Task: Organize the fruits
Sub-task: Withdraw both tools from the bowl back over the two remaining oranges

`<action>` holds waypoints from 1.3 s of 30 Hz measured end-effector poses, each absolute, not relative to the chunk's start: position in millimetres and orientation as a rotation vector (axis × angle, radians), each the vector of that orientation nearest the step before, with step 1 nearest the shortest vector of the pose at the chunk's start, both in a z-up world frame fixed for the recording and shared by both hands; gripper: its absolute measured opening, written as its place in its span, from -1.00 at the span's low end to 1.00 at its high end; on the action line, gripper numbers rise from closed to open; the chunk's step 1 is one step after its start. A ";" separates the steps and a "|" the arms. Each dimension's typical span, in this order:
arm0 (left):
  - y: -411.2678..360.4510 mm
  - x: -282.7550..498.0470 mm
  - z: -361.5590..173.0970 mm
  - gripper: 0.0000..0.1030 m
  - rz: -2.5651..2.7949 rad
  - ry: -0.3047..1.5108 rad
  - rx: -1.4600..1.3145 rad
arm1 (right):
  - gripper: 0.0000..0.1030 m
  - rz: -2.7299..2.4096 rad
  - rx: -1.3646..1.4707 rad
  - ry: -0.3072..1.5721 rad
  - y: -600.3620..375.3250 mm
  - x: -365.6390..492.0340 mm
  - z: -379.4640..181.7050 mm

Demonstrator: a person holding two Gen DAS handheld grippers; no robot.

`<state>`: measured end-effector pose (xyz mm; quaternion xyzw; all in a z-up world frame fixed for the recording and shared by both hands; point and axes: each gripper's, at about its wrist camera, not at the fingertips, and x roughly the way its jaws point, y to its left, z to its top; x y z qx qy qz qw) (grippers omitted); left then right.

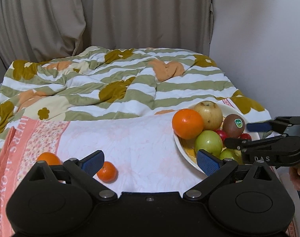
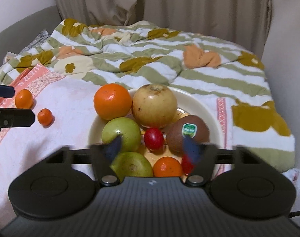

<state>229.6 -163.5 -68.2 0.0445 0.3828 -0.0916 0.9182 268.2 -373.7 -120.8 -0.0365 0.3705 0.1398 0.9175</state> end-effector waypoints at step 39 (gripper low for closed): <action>-44.0 92.7 -3.4 0.99 0.080 0.618 0.009 | 1.00 0.308 -0.083 0.680 -311.2 162.2 -28.8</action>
